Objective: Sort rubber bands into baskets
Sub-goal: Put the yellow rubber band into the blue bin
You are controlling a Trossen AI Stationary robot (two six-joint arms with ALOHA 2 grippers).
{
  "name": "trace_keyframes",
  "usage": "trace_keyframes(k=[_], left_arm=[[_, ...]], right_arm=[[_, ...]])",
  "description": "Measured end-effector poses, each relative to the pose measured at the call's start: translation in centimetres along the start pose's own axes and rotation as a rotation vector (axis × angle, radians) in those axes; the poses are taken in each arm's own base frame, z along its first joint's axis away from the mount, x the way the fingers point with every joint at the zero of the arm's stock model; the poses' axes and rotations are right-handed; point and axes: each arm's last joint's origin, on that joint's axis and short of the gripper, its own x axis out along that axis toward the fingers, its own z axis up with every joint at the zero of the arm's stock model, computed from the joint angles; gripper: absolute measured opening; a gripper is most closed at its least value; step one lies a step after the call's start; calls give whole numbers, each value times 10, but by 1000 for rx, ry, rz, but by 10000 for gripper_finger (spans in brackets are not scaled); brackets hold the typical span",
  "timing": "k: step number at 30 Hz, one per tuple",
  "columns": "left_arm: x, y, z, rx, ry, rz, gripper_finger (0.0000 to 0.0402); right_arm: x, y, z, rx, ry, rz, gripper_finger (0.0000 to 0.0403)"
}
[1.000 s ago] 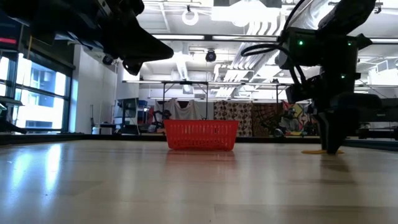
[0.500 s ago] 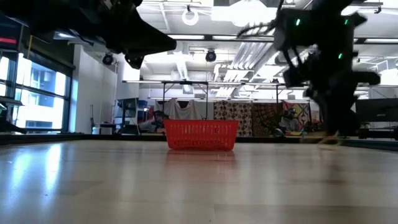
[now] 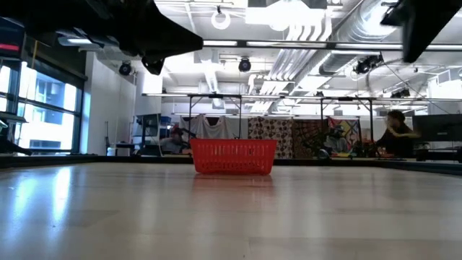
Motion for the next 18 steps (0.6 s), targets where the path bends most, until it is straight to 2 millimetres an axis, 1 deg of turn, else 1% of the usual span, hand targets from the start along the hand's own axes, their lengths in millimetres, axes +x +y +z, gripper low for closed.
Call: trace_keyframes(k=[7,13,15,18], left_arm=[[0,0,0,0,1,0,0],[0,0,0,-1,1,0,0],[0,0,0,-1,1,0,0],[0,0,0,-10,1,0,0]], right_arm=[[-34,22,-32,94,38,7,0],[-69,38,-57,221,59,100,0],[-76,42,-64,261,45,117,0],[-76,46,-75,280,26,111,0]])
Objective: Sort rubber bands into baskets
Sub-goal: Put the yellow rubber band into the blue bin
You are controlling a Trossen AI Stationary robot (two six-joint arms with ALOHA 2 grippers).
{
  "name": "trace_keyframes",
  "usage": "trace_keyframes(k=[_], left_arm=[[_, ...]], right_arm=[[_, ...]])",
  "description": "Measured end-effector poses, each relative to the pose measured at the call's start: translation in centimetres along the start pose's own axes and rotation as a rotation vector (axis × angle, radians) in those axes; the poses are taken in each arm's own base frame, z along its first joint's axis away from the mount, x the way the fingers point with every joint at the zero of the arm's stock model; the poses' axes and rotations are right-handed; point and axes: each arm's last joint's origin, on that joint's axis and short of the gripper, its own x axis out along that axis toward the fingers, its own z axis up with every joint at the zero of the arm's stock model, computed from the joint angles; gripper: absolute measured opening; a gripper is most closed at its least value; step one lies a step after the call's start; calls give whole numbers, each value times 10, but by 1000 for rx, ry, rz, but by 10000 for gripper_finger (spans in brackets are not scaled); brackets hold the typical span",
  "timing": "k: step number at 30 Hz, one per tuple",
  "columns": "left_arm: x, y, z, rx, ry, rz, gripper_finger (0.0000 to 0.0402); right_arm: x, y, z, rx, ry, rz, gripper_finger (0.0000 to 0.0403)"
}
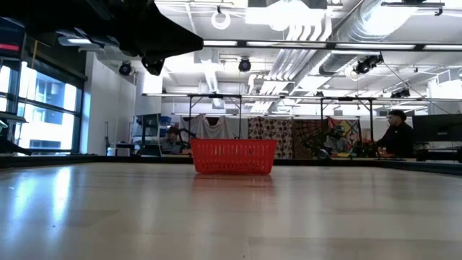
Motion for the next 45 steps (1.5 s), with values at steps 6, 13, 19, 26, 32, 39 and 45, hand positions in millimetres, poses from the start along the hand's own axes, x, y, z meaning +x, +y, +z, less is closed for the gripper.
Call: trace_keyframes(k=[6,13,19,26,32,39,45], left_arm=[[0,0,0,-25,0,-1,0],[0,0,0,-27,-1,0,0],[0,0,0,-29,-3,-1,0],[0,0,0,-38,-4,-1,0],[0,0,1,-47,-8,-1,0],[0,0,1,-47,-8,0,0],[0,0,1,-53,-8,1,0]], right_arm=[[23,-3,-21,27,4,-82,0],[69,3,-37,60,29,-37,0],[109,4,-45,118,104,33,0],[130,-6,-43,163,135,-20,0],[155,-16,-42,95,155,-17,0],[166,-16,-25,95,219,58,0],[144,3,-8,52,206,183,0]])
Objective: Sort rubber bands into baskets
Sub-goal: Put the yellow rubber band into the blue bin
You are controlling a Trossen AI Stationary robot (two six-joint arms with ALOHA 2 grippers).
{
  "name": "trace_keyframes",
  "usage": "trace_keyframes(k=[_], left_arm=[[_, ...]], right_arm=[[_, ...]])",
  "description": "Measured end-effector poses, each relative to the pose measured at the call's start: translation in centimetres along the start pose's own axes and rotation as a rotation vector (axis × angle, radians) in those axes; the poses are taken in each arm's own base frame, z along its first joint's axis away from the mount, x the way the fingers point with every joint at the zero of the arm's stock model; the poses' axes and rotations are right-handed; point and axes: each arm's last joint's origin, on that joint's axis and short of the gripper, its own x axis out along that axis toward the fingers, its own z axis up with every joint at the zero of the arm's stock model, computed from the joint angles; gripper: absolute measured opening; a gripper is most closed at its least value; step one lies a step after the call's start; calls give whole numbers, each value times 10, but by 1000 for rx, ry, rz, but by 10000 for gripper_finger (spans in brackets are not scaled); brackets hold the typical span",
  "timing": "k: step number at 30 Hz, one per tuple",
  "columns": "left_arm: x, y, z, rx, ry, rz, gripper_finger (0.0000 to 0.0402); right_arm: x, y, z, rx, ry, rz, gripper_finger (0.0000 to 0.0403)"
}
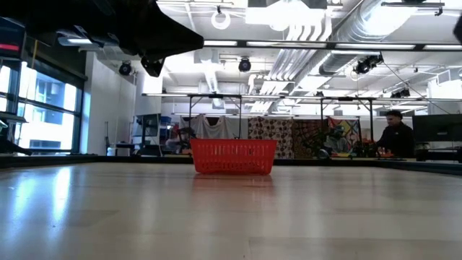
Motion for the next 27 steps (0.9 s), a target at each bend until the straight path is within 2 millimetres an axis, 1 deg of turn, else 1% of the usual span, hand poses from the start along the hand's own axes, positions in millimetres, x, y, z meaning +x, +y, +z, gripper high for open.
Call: trace_keyframes(k=[4,8,10,12,15,18,23,27], left_arm=[[0,0,0,-1,0,1,0],[0,0,0,-1,0,2,0],[0,0,0,-1,0,2,0],[0,0,0,-1,0,2,0],[0,0,0,0,5,3,0],[0,0,-1,1,7,4,0],[0,0,-1,2,7,4,0],[0,0,-1,2,8,3,0]], right_arm=[[-22,14,1,-34,-26,17,0],[-43,18,-3,-28,-43,-41,0],[-47,17,-6,-7,-47,-76,0],[-47,14,-9,14,-41,-106,0],[-37,7,-13,38,-20,-138,0],[-23,1,-16,72,5,-143,0],[3,-6,-18,70,14,-77,0],[18,-16,-22,107,48,-81,0]])
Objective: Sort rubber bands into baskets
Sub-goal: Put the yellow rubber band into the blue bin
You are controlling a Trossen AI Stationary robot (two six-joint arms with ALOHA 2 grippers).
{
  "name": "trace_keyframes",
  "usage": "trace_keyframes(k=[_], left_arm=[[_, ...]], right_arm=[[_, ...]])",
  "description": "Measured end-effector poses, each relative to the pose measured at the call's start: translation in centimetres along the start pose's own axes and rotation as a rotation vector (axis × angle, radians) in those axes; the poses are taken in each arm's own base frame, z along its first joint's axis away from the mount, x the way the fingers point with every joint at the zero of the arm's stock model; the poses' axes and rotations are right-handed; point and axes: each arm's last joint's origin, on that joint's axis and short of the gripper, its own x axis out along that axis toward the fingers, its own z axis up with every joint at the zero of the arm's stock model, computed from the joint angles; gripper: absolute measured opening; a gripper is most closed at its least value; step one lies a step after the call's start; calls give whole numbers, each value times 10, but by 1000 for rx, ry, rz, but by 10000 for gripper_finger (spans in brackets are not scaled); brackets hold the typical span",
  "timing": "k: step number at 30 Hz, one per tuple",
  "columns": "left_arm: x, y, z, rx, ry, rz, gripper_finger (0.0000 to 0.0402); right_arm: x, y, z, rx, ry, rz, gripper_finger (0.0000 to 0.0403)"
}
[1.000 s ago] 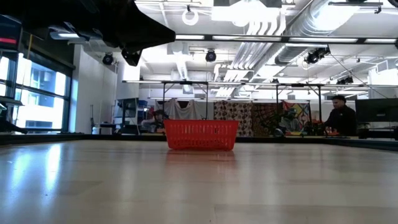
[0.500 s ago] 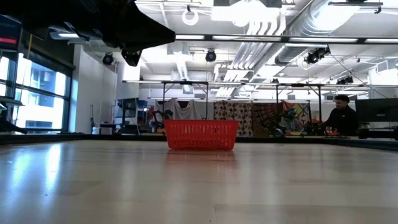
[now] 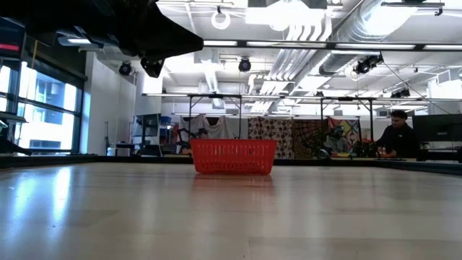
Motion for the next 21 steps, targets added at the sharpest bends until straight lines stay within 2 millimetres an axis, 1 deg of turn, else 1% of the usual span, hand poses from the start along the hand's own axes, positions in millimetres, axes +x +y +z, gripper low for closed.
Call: trace_keyframes(k=[3,9,14,21], left_arm=[[0,0,0,1,1,0,0],[0,0,0,1,0,0,0],[0,0,0,1,1,0,0],[0,1,0,0,-4,17,0]], right_arm=[[6,-7,-8,7,42,-34,0],[7,-9,-18,20,34,-57,0],[10,-8,-20,-62,-61,-69,0],[18,-6,-20,-116,-66,-100,0]])
